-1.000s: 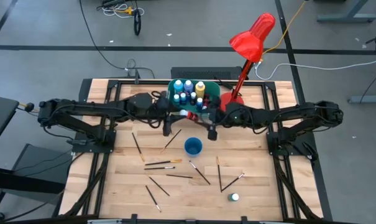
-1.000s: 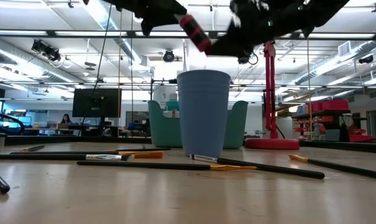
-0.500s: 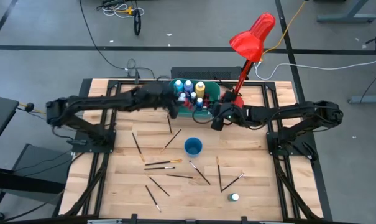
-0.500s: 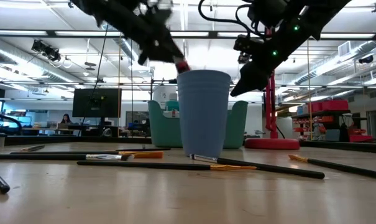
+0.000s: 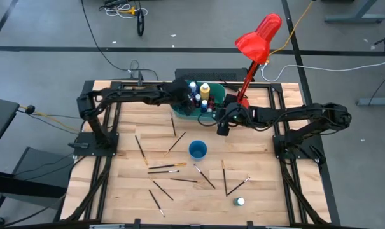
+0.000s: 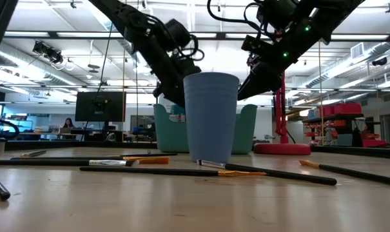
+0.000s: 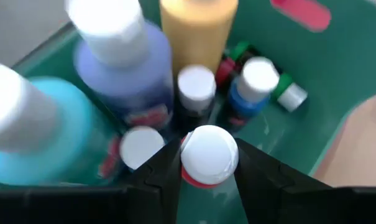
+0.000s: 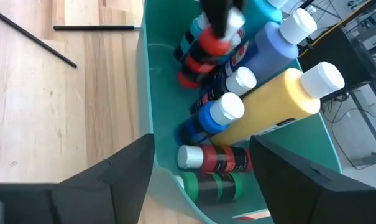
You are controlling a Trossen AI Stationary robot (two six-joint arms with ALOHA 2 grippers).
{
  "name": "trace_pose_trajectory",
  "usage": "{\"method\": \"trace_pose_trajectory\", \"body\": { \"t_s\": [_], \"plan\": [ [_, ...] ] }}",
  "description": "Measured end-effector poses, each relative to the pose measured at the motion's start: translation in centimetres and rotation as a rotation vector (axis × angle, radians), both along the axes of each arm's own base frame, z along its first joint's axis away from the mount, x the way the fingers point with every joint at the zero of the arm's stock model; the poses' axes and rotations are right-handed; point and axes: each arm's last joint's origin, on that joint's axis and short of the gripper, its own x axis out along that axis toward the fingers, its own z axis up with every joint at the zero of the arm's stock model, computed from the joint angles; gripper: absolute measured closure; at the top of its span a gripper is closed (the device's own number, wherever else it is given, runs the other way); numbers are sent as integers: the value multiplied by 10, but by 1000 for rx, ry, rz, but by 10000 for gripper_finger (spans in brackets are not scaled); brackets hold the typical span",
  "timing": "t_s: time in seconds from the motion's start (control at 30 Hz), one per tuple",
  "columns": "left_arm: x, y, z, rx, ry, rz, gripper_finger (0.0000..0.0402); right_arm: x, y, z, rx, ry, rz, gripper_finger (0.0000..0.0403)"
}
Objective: Pick & Place Paint Supplies
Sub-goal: Put the red paint bottle into the green bin
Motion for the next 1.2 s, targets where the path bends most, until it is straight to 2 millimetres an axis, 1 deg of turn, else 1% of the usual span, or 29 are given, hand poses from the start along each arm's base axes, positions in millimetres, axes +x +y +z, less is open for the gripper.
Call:
{"method": "trace_pose_trajectory", "body": {
  "t_s": [0.1, 0.27, 0.43, 0.63, 1.03, 1.2],
  "plan": [
    [3, 2, -7, 7, 9, 29, 270, 0, 0, 0, 0, 1, 0, 137],
    [3, 2, -7, -1, 5, 49, 258, 0, 0, 0, 0, -1, 0, 137],
    [3, 2, -8, -24, -8, 66, 254, 0, 0, 0, 0, -2, 0, 137],
    [-2, -1, -19, -58, 14, 78, 253, 0, 0, 0, 1, -4, -1, 137],
    [-1, -3, -20, -59, 9, 26, 250, 0, 0, 0, 18, -16, -13, 137],
    [-1, -3, -20, -57, 9, 24, 238, 0, 0, 0, 18, -16, -13, 137]
  ]
}}
